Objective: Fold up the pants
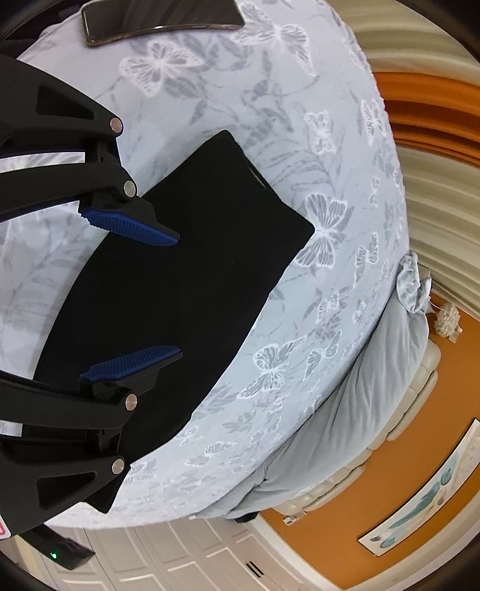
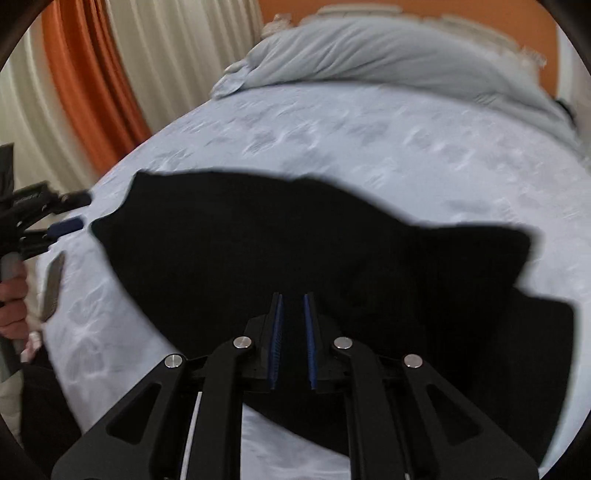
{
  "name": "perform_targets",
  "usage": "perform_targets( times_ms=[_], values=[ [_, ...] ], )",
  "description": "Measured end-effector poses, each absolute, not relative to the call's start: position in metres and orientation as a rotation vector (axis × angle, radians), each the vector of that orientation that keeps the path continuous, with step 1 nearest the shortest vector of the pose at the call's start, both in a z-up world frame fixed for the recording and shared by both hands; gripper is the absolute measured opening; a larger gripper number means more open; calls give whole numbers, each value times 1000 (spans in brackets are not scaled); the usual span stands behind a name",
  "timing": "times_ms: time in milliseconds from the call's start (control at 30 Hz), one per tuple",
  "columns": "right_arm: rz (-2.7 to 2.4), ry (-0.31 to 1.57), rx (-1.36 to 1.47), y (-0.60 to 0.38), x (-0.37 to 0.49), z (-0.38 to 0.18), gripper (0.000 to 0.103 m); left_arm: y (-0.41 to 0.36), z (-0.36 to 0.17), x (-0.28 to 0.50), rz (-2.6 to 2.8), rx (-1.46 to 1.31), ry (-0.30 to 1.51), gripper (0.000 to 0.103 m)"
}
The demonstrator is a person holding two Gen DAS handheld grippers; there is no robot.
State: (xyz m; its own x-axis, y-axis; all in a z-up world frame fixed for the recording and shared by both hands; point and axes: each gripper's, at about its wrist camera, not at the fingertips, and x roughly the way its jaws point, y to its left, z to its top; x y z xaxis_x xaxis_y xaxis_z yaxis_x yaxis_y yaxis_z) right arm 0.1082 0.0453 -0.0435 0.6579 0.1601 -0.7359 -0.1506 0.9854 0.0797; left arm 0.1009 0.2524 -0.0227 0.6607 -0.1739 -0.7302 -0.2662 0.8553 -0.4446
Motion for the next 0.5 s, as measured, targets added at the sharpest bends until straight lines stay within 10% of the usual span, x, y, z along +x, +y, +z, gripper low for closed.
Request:
perform_targets(
  times_ms=[67,100,500],
  values=[
    [100,731,27,22,91,-18,77,254,-20,98,64,-532,848,54],
    [75,691,33,13,84,-11,83,254,-18,98,71,-517,845,57],
    [142,828,-334,64,76,-56,89,276,-20,89,91,-548,844,60]
  ],
)
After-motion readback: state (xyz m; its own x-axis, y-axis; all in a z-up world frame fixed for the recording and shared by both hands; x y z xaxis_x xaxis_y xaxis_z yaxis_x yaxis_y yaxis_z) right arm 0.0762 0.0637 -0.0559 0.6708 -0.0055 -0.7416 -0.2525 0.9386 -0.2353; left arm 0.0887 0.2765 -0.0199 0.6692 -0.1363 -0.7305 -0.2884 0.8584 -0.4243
